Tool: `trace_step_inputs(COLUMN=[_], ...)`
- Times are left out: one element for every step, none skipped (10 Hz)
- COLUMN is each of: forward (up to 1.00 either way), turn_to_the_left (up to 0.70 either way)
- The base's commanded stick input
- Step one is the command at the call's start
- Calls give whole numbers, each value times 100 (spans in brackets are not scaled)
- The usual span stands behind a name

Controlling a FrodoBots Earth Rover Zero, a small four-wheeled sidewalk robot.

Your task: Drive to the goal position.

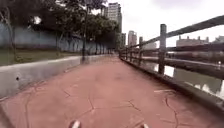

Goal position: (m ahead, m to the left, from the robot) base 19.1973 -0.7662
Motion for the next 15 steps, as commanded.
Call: trace_step_inputs(forward=[70, 70, 70, 70, 70, 70, 70, 70, 70, 70, 70, 70, 70, 70, 70], turn_to_the_left=[2, 4, 25, 35, 35, 21, 2, 0, 1, 2, 3, 3, 3, 3, 3])
